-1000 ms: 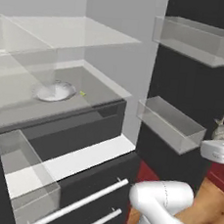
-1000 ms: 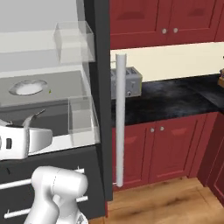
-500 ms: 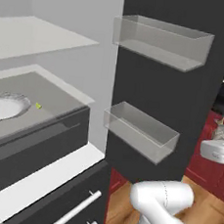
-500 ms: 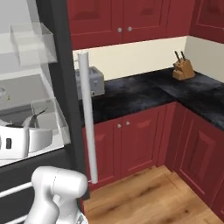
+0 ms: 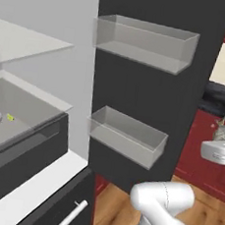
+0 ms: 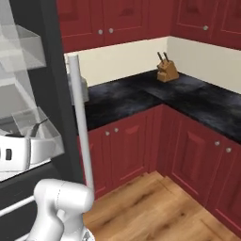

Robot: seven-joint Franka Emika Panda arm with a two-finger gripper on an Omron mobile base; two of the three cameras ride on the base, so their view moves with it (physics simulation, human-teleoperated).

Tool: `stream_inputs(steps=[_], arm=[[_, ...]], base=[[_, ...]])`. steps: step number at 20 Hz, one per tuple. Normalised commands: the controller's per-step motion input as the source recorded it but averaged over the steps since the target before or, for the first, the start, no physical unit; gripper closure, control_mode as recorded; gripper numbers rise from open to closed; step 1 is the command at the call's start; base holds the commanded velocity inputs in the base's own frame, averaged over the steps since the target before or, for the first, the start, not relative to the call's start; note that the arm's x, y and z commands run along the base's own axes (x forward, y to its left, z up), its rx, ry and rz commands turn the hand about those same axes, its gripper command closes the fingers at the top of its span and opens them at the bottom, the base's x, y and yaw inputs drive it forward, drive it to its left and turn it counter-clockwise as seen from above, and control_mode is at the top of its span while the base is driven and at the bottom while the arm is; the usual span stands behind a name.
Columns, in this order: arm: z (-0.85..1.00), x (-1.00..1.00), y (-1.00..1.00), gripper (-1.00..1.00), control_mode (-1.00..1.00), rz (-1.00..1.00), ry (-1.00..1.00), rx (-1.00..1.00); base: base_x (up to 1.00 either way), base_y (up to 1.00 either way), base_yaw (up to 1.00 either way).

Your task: Transport the fish from the fridge to the microwave and turn on the microwave.

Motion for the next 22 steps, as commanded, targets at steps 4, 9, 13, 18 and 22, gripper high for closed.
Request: stream_inputs(steps=[4,9,13,18,22], arm=[[0.00,0.00,0.00,1.00,1.00,0.00,0.00,0.00],[0.00,0.00,0.00,1.00,1.00,0.00,0.00,0.00],[0.00,0.00,0.00,1.00,1.00,0.00,0.00,0.00],[0.00,0.00,0.00,1.00,1.00,0.00,0.00,0.00],[0.00,0.00,0.00,1.00,1.00,0.00,0.00,0.00]], base=[[-0.73,-0.37,-0.43],[-0.76,-0.39,-0.43],[-0.89,-0.47,-0.43],[-0.88,-0.51,-0.43],[-0.68,-0.48,-0.45]])
